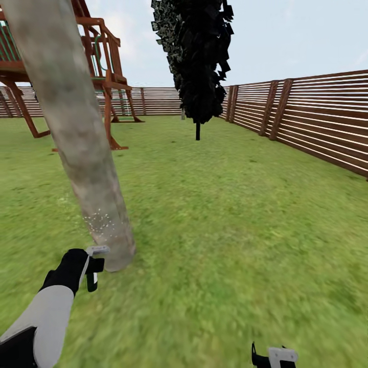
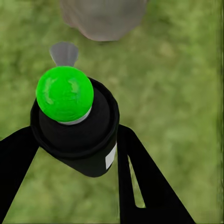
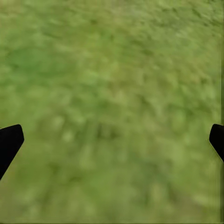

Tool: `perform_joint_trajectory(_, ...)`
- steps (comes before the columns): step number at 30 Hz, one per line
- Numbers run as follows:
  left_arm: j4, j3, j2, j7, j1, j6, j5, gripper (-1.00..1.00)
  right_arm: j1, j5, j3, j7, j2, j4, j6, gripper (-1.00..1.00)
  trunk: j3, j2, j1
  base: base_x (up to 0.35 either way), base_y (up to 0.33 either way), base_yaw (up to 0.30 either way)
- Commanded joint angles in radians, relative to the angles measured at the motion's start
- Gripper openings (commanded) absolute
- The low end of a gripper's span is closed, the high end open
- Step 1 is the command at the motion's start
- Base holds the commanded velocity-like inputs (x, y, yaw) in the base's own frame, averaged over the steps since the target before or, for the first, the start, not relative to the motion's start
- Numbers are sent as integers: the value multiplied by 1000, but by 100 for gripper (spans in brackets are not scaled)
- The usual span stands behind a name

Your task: In the garden, pick up the pesticide atomizer on the floor and spray pesticide onto both trees until each tree trunk is fully covered.

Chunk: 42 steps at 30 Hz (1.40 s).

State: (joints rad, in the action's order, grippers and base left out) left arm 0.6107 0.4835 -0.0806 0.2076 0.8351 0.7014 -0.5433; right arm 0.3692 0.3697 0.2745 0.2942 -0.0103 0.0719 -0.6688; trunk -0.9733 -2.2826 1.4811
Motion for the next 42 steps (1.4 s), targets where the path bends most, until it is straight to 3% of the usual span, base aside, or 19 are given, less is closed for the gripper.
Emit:
perform_joint_trajectory(1,2,4,1,9,1,3,-14,-100,1,11,4,6,0,-1,-2,100,-1,0,0,156,-234,1)
perform_joint_trajectory(24,7,4,2,7,1,3,-10,-100,1,11,3,6,0,-2,-2,100,-1,0,0,131,-249,0)
perform_joint_trajectory(42,4,10,2,7,1,3,-9,-100,1,11,3,6,4,-1,-2,100,-1,0,0,37,-273,266)
